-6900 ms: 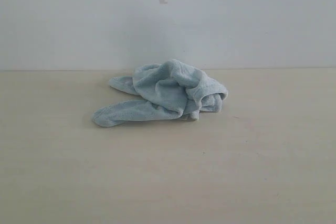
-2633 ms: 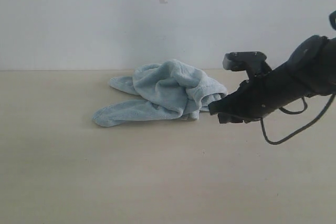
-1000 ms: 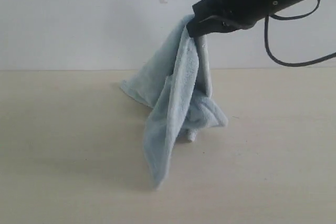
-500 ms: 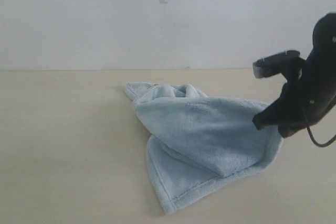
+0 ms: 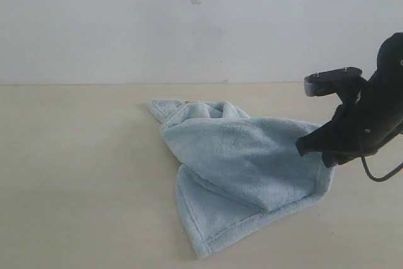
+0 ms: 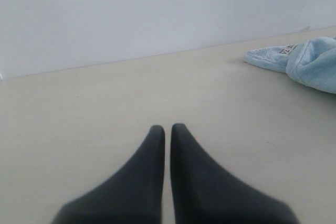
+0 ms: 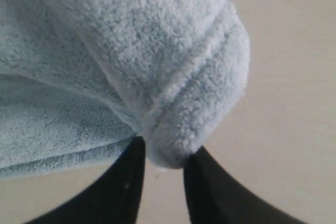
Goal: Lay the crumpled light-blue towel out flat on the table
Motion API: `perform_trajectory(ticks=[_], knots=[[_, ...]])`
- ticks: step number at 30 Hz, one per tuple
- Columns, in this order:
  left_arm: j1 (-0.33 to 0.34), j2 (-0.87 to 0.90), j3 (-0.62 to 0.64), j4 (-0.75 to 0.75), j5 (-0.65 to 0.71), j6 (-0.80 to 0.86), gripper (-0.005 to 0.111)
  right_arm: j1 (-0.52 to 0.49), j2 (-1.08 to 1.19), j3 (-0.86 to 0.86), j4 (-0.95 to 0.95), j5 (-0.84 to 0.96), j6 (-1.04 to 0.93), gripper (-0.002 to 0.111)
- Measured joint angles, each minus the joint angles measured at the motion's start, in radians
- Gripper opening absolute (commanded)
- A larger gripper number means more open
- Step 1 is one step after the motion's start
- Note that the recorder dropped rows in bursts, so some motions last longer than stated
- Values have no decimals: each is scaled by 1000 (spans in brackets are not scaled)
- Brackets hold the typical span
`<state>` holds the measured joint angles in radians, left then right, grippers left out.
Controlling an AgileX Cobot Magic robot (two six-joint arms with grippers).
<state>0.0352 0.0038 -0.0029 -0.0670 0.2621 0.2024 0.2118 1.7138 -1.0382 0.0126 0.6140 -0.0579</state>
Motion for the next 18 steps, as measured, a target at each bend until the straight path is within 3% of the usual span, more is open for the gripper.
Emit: perform_trajectory(ticks=[2, 4, 10, 14, 18], knots=[[0, 0, 0, 0, 0, 0, 4, 0, 0, 0, 11, -17, 0, 58], [0, 0, 0, 0, 0, 0, 4, 0, -2, -8, 48, -10, 2, 61], [0, 0, 0, 0, 0, 0, 4, 0, -70, -145, 269, 140, -125, 61], [0, 0, 0, 0, 0, 0, 4, 2, -153, -188, 542, 242, -342, 61], [0, 0, 0, 0, 0, 0, 4, 74, -184, -170, 718, 272, -556, 61]])
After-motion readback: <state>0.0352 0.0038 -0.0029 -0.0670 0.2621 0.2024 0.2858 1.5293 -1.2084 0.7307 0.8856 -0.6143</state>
